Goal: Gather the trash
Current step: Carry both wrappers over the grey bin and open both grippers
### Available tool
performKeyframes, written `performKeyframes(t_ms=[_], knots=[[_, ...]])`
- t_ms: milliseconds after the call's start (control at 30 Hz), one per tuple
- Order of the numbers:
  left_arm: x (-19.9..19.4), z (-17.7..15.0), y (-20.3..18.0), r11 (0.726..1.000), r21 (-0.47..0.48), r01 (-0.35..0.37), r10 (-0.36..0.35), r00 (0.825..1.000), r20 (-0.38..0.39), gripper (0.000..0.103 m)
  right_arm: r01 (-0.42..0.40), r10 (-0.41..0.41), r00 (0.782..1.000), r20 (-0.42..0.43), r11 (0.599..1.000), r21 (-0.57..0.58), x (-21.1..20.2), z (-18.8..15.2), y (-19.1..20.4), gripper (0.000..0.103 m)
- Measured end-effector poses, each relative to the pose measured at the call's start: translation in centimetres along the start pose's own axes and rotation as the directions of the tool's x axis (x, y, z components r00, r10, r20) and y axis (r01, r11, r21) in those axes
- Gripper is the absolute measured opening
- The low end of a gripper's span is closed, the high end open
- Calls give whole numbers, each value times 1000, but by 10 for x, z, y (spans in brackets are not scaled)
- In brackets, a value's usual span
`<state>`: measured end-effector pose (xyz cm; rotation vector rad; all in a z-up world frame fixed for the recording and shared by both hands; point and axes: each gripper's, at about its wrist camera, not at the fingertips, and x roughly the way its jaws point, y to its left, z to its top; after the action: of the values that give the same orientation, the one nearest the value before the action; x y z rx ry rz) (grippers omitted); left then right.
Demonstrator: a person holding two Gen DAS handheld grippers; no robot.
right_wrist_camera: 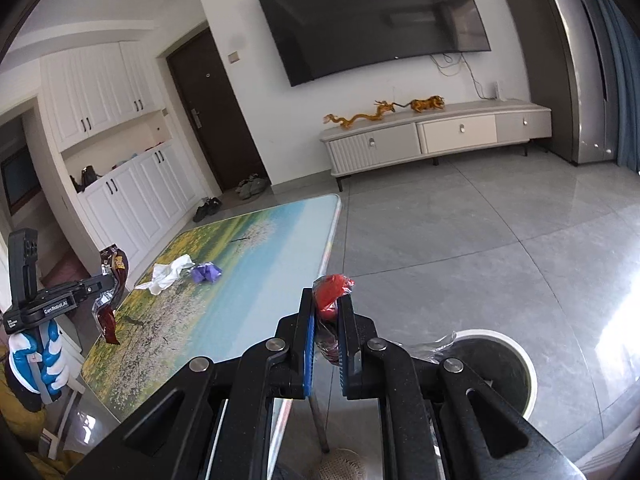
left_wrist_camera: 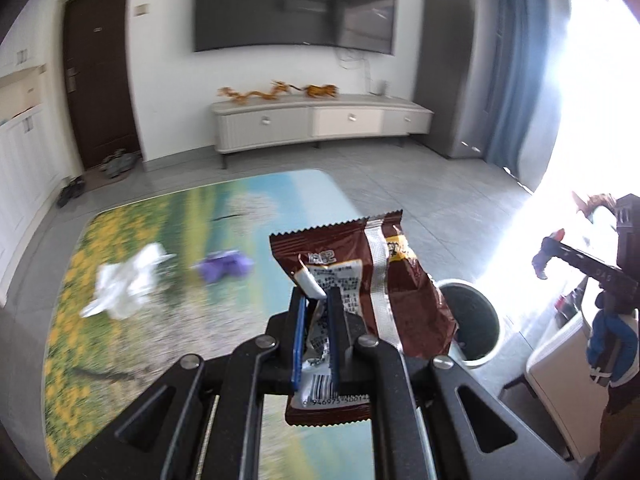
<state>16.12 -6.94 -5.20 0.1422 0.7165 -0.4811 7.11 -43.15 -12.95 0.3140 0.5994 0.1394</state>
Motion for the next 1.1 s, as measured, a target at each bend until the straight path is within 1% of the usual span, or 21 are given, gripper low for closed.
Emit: performKeyframes(t_ms=[133, 233, 367, 500, 667, 700, 800, 833, 867, 900, 933, 967, 1000, 1033, 1067, 1100], knots=[[44, 13, -62, 995, 84, 63, -58, 997, -58, 9, 13, -11, 1000, -20, 996, 87, 3, -12, -47, 10], [80, 19, -107, 987, 137, 88, -73, 991, -108, 9, 5, 2, 999, -43, 985, 172, 12, -21, -82, 10], [129, 26, -156, 981, 155, 115, -85, 979, -186, 10, 7, 13, 997, -72, 965, 262, 29, -31, -119, 11], [176, 26, -188, 977, 159, 142, -100, 964, -245, 10, 10, 22, 996, -90, 941, 338, 42, -38, -147, 12], [216, 21, -220, 973, 185, 136, -78, 954, -290, 13, 7, 33, 996, -86, 904, 428, 52, -50, -174, 14], [224, 21, -225, 974, 183, 135, -75, 950, -303, 13, 13, 28, 996, -87, 897, 443, 54, -52, -179, 14], [242, 15, -236, 975, 155, 157, -98, 937, -334, 14, 25, 21, 996, -88, 875, 483, 60, -59, -188, 14], [249, 13, -238, 976, 143, 167, -109, 931, -348, 15, 29, 19, 996, -90, 869, 494, 62, -60, -191, 18], [254, 11, -240, 975, 130, 178, -121, 924, -362, 18, 36, 14, 995, -94, 863, 505, 64, -63, -195, 20], [259, 9, -242, 975, 118, 190, -133, 917, -376, 19, 44, 8, 995, -98, 857, 513, 66, -65, -197, 28], [262, 8, -243, 974, 108, 197, -142, 913, -381, 23, 50, 4, 995, -101, 852, 520, 67, -66, -201, 34], [264, 9, -243, 974, 95, 208, -157, 910, -383, 29, 52, 2, 995, -102, 849, 526, 68, -67, -203, 36], [264, 9, -243, 972, 80, 223, -177, 907, -383, 33, 57, -2, 995, -103, 846, 530, 68, -68, -204, 38], [263, 9, -243, 970, 70, 234, -191, 905, -380, 42, 62, -7, 994, -105, 845, 531, 68, -69, -206, 39], [261, 11, -242, 969, 66, 239, -199, 907, -372, 47, 65, -11, 994, -106, 845, 531, 67, -69, -207, 39], [258, 13, -241, 968, 65, 242, -203, 909, -363, 47, 71, -16, 994, -107, 846, 528, 66, -69, -207, 39]])
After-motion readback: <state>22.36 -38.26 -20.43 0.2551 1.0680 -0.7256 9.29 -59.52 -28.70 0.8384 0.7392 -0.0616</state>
